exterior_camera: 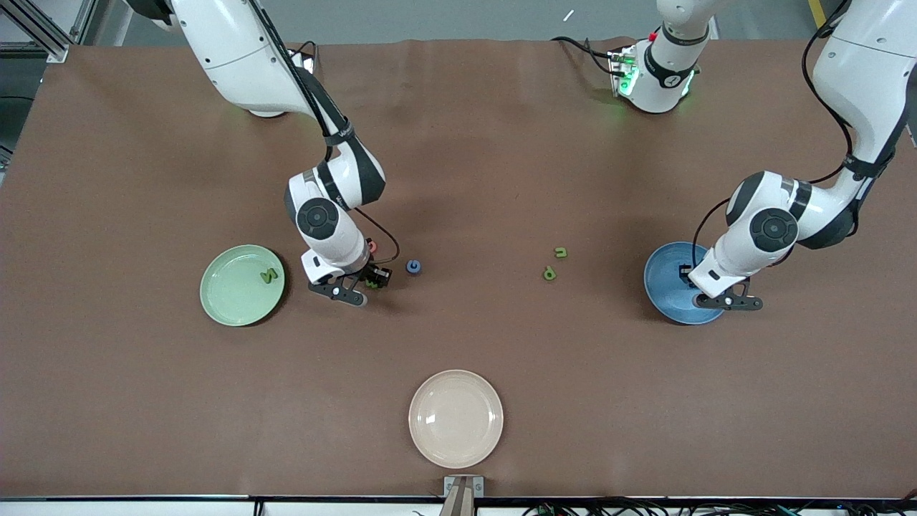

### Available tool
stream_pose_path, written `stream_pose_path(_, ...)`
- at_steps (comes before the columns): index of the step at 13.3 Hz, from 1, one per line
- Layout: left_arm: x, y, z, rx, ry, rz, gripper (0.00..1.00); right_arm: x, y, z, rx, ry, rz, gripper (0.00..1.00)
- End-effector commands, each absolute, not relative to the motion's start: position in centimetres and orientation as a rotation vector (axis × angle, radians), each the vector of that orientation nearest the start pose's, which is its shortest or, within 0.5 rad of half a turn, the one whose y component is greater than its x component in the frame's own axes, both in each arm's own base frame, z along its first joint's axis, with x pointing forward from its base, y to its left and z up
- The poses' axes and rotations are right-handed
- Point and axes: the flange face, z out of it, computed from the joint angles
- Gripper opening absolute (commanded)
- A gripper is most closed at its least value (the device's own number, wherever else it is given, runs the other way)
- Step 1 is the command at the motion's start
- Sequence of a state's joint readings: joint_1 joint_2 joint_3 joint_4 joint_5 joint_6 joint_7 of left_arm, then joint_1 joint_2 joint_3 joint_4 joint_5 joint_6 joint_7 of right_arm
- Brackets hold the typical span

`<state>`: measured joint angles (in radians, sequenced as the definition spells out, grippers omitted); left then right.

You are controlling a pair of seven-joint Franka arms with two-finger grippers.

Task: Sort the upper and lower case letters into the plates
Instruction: 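Drop the X into the blue plate while the right gripper lifts the B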

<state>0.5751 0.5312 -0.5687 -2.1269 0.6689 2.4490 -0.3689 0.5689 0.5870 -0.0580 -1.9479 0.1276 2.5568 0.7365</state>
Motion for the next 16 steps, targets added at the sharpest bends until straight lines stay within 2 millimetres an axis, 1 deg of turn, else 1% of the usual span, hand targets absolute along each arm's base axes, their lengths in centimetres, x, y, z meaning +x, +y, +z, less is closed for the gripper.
stream_pose_path(1,56.3,-0.2,19.4,-2.994,0.210,0.023,0.96,54.5,30.1,17.5,-3.049,0.525,-0.007,0.17)
stream_pose_path(2,56.4,-1.5,20.3,-2.982,0.235,0.033,1.00,54.7,29.7,17.6,-3.048,0.537,-0.006,0.05)
stream_pose_path(3,56.5,-2.8,21.2,-2.974,0.246,0.060,1.00,55.1,29.1,18.0,-3.045,0.555,-0.001,0.00)
stream_pose_path(4,56.7,-3.9,22.6,-2.965,0.248,0.086,1.00,55.4,28.3,18.7,-3.045,0.563,0.006,0.00)
stream_pose_path(5,57.0,-5.6,23.9,-2.978,0.237,0.112,1.00,56.0,27.1,20.5,-3.048,0.576,0.025,0.00)
stream_pose_path(6,57.1,-7.2,25.0,-2.998,0.226,0.136,1.00,56.5,25.4,22.0,-3.058,0.579,0.060,0.00)
stream_pose_path(7,56.9,-9.0,25.6,-3.021,0.222,0.138,1.00,57.1,23.3,23.8,-3.065,0.532,0.074,0.00)
stream_pose_path(8,56.6,-10.7,26.1,-3.045,0.163,0.130,1.00,57.5,20.8,25.6,-3.069,0.480,0.086,0.00)
stream_pose_path(9,56.2,-12.8,26.3,-3.060,0.092,0.126,1.00,57.8,17.9,27.2,-3.073,0.428,0.106,0.00)
stream_pose_path(10,55.5,-15.6,26.2,-3.077,0.023,0.126,1.00,57.7,15.6,28.2,-3.076,0.378,0.130,0.00)
stream_pose_path(11,54.7,-18.2,25.9,-3.080,-0.013,0.127,1.00,57.2,12.8,28.8,-3.078,0.333,0.152,0.00)
stream_pose_path(12,53.7,-21.1,25.8,-3.078,-0.056,0.123,1.00,56.3,10.0,28.8,-3.077,0.297,0.174,0.00)
stream_pose_path(13,52.7,-24.4,25.3,-3.084,-0.106,0.121,1.00,55.3,7.5,28.1,-3.075,0.267,0.194,0.00)
stream_pose_path(14,52.1,-26.4,24.8,-3.091,-0.158,0.118,1.00,54.9,5.3,27.4,-3.072,0.268,0.212,0.00)
stream_pose_path(16,50.8,-29.4,23.5,-3.121,-0.167,0.117,1.00,54.3,2.3,26.0,-3.063,0.345,0.253,0.00)
